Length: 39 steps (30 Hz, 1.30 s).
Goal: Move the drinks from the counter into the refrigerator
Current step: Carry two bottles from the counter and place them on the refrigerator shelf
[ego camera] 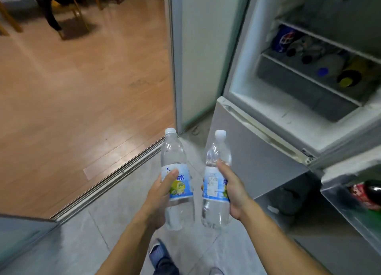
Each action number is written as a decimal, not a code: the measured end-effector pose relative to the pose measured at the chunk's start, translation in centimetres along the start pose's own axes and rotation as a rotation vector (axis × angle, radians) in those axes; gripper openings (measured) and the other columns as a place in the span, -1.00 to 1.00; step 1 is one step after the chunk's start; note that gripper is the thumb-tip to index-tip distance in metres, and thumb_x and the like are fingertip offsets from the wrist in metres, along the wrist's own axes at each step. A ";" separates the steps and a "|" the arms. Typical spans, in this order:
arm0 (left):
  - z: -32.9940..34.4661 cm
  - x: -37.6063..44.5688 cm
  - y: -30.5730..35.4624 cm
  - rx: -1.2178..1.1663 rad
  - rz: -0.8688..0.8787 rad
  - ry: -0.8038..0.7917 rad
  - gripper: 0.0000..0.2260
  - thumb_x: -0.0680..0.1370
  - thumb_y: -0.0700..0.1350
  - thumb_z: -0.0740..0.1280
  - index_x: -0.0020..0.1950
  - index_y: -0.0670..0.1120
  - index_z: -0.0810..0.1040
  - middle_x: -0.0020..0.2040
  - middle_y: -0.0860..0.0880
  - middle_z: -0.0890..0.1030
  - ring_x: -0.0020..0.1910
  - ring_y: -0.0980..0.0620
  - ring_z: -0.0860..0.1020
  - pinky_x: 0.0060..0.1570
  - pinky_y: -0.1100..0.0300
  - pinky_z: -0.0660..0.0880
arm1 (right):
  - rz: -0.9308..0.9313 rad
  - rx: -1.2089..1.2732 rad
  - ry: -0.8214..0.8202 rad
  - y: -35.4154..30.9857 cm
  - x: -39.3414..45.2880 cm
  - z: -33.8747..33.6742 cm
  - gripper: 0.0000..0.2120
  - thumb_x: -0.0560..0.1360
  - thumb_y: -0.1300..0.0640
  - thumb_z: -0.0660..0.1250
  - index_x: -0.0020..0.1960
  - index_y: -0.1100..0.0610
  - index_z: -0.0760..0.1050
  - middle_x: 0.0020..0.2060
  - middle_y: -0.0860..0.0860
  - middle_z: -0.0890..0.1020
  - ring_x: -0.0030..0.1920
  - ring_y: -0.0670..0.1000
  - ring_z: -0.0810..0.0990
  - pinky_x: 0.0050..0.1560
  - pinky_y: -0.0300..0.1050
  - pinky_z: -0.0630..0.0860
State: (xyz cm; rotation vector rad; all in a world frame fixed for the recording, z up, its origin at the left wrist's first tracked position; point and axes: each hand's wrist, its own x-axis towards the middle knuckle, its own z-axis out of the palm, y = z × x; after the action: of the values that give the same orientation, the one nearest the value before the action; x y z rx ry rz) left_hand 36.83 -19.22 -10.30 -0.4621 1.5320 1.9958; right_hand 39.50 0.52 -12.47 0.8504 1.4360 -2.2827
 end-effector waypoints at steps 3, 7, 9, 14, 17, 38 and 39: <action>0.1 3.4 4.1 0.043 -0.030 -0.115 -0.41 0.36 0.14 0.41 0.30 -0.14 0.53 0.10 -0.23 0.68 0.10 -0.30 0.64 0.05 -0.16 0.59 | -0.059 0.079 0.064 -2.7 1.4 1.6 -0.22 0.16 -0.34 0.58 0.20 0.15 0.59 -0.07 0.24 0.68 -0.14 0.18 0.70 -0.11 0.06 0.62; 2.3 7.3 8.6 0.112 -0.039 -0.249 -0.37 0.32 0.16 0.43 0.29 -0.15 0.55 0.08 -0.23 0.68 0.00 -0.22 0.67 -0.10 -0.04 0.61 | -0.155 0.110 0.152 -6.7 2.2 2.1 -0.25 0.15 -0.37 0.56 0.15 0.11 0.63 -0.06 0.22 0.69 -0.11 0.17 0.70 -0.05 0.06 0.62; 4.4 8.9 10.4 0.143 -0.056 -0.312 -0.37 0.31 0.17 0.43 0.28 -0.15 0.56 0.08 -0.23 0.69 -0.03 -0.17 0.68 -0.13 0.01 0.61 | -0.197 0.117 0.221 -8.9 2.3 1.8 -0.14 0.06 -0.40 0.58 0.18 0.12 0.61 -0.06 0.19 0.71 -0.11 0.14 0.71 -0.08 0.01 0.62; 11.6 12.3 14.2 0.212 -0.045 -0.440 -0.38 0.33 0.18 0.44 0.29 -0.11 0.55 0.12 -0.23 0.67 0.09 -0.24 0.65 -0.01 -0.07 0.60 | -0.311 0.254 0.308 -15.0 2.1 -0.8 -0.27 0.19 -0.15 0.59 0.24 0.19 0.54 -0.06 0.22 0.72 -0.17 0.15 0.72 -0.23 -0.05 0.63; 15.8 14.3 16.1 0.194 -0.058 -0.498 -0.43 0.34 0.14 0.49 0.23 -0.16 0.60 0.05 -0.24 0.68 -0.07 -0.18 0.67 -0.14 -0.01 0.61 | -0.431 0.257 0.403 -18.6 2.8 -3.6 -0.46 0.32 0.08 0.56 0.26 0.13 0.52 -0.02 0.20 0.72 -0.11 0.17 0.71 -0.16 0.02 0.64; 48.8 27.0 30.6 0.292 0.445 -0.687 -0.53 0.50 -0.18 0.46 0.37 -0.21 0.44 0.22 -0.20 0.62 0.15 -0.17 0.63 0.16 -0.20 0.56 | -1.046 0.106 0.923 -48.0 7.8 -18.8 -0.45 0.26 0.05 0.63 0.18 0.02 0.51 -0.01 0.00 0.70 -0.06 -0.04 0.72 -0.10 -0.06 0.67; 50.3 27.7 30.9 0.319 0.487 -0.699 -0.55 0.51 -0.18 0.46 0.36 -0.22 0.44 0.22 -0.21 0.61 0.15 -0.16 0.63 0.17 -0.19 0.56 | -1.046 0.069 0.923 -49.1 7.9 -19.6 -0.45 0.27 0.03 0.62 0.19 0.02 0.51 0.01 0.00 0.69 -0.04 -0.02 0.72 -0.07 0.00 0.68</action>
State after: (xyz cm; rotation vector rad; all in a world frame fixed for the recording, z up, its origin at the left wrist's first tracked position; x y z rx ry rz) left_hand -0.43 29.81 11.01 0.7318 1.5213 1.8795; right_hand 12.69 40.38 10.95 1.5700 2.7042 -2.7409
